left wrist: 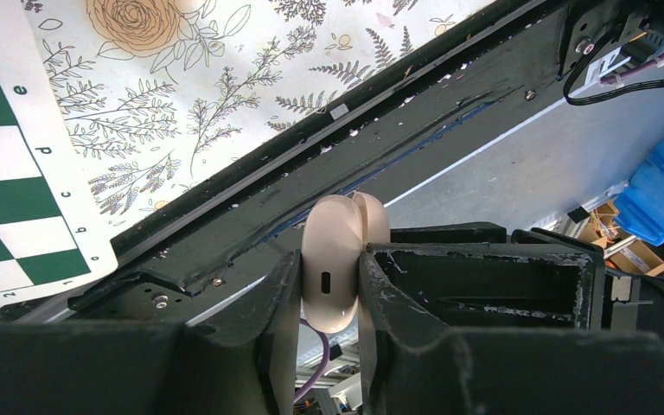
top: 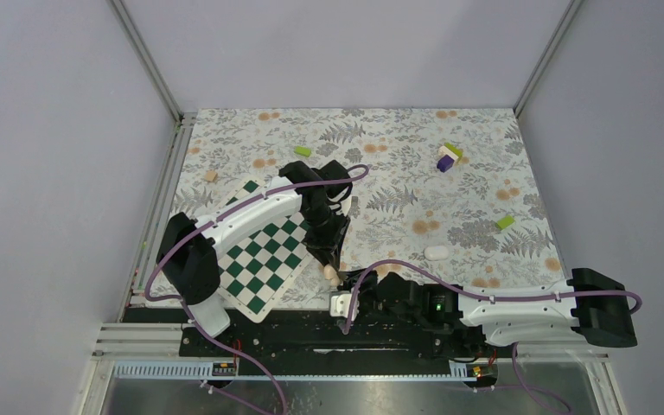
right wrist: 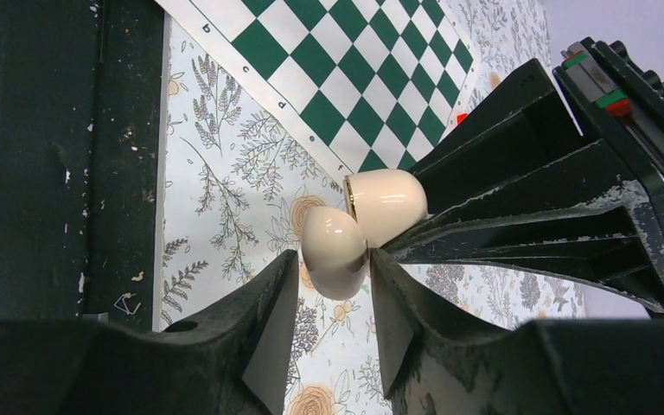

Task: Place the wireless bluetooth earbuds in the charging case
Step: Pass from the left arm to the right

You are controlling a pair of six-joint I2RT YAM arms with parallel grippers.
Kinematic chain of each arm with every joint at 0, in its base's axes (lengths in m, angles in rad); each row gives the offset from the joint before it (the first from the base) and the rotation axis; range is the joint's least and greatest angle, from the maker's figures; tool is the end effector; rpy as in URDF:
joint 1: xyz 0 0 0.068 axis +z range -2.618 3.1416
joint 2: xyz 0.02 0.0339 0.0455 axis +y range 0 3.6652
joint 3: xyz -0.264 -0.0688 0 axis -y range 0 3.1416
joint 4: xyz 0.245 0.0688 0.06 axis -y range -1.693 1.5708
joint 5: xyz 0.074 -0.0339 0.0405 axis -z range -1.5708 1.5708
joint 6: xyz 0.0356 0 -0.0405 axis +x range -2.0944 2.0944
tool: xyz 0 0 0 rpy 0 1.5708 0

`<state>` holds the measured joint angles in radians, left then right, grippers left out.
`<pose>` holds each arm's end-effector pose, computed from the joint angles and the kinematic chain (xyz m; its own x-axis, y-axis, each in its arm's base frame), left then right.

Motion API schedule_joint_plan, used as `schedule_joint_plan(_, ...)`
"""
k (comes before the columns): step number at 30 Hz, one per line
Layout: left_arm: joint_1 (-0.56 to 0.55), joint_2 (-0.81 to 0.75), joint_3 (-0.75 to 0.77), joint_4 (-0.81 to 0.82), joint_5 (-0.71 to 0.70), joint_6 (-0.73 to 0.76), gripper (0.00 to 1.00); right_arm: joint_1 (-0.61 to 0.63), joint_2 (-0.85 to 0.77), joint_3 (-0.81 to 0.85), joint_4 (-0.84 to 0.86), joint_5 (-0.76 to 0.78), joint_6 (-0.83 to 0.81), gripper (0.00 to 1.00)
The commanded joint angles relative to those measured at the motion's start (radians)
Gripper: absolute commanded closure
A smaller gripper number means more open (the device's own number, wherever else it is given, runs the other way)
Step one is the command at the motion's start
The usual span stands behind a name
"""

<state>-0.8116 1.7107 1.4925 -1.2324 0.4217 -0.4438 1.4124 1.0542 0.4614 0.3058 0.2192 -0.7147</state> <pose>0.2109 -0.2434 0.2747 -0.9159 0.3960 0.0662 0.3348 0.8443 -0.4185 0.0440 0.2265 0.2252 0.5764 -0.4470 -0.6841 -0.7324 0.0886 -0.6751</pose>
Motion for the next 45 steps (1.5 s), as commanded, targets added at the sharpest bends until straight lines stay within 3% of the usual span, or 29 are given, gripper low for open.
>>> schedule_joint_plan(1,-0.001,-0.016,0.032,-0.012,0.002,0.008,1.0,-0.004,0.006,0.036,0.06,0.02,-0.01,0.59)
schedule_joint_plan(20,0.0,-0.001,0.041,-0.009,0.023,0.021,0.99,-0.004,-0.013,0.017,0.077,0.045,0.014,1.0)
schedule_joint_plan(31,0.002,0.016,0.049,0.007,0.059,0.03,0.73,-0.003,-0.028,-0.018,0.072,0.067,0.064,1.0)
schedule_joint_plan(38,0.011,0.026,0.055,0.023,0.068,0.027,0.37,-0.003,-0.022,-0.035,0.079,0.087,0.08,1.0)
schedule_joint_plan(45,0.043,0.072,0.073,0.027,0.094,0.035,0.29,-0.004,0.01,-0.058,0.117,0.113,0.092,1.0)
